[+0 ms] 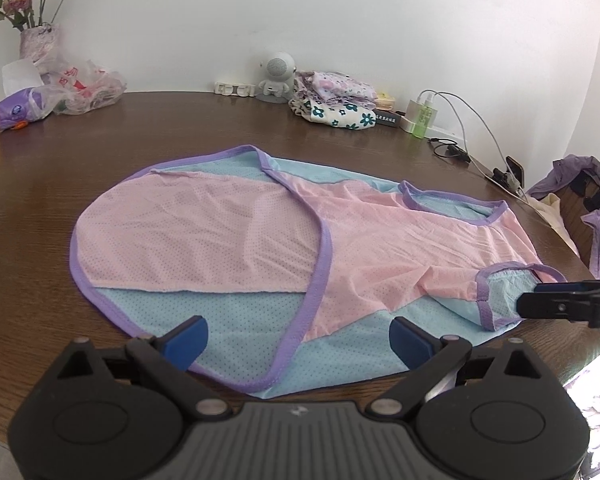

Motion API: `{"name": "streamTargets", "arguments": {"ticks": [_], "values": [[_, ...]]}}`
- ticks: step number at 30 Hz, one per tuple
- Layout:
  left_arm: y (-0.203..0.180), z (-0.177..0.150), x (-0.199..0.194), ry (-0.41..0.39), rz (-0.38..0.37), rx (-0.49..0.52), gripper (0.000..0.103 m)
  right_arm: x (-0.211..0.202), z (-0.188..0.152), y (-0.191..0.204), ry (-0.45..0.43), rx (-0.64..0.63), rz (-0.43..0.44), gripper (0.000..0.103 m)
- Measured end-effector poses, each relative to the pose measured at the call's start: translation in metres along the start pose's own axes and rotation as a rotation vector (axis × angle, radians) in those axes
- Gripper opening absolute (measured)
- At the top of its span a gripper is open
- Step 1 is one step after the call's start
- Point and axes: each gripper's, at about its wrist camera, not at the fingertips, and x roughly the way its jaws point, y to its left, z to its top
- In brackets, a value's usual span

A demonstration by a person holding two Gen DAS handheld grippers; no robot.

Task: Fold clothes
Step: 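Grasp the garment's purple-trimmed edge with both grippers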

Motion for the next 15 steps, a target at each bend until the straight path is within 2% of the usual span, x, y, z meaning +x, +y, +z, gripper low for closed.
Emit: {"name": "streamTargets", "arguments": {"ticks": [1, 6, 7, 8, 10, 12, 15], "values": [[0.001, 0.0, 0.001, 0.0, -0.012, 0.003, 0.091, 0.003, 0.002, 0.002, 0.012, 0.002, 0.014, 0.072], [0.006, 0.003, 0.004, -0.012, -0.019, 0.029, 0.076, 0.019, 0.01, 0.01, 0.074, 0.01, 0.086, 0.052], [0.007, 0.004, 0.005, -0.014, -0.026, 0.038, 0.065, 0.022, 0.011, 0.012, 0.086, 0.012, 0.101, 0.045], [0.008, 0.004, 0.006, -0.015, -0.036, 0.047, 0.059, 0.025, 0.013, 0.014, 0.098, 0.014, 0.115, 0.039], [0.007, 0.003, 0.009, -0.01, -0.052, 0.072, 0.04, 0.032, 0.016, 0.017, 0.123, 0.017, 0.144, 0.017], [0.006, 0.002, 0.012, -0.005, -0.063, 0.093, 0.035, 0.038, 0.019, 0.02, 0.147, 0.021, 0.172, 0.011], [0.006, 0.001, 0.013, -0.01, -0.08, 0.109, 0.034, 0.037, 0.024, 0.009, 0.143, 0.054, 0.176, 0.007]]}}
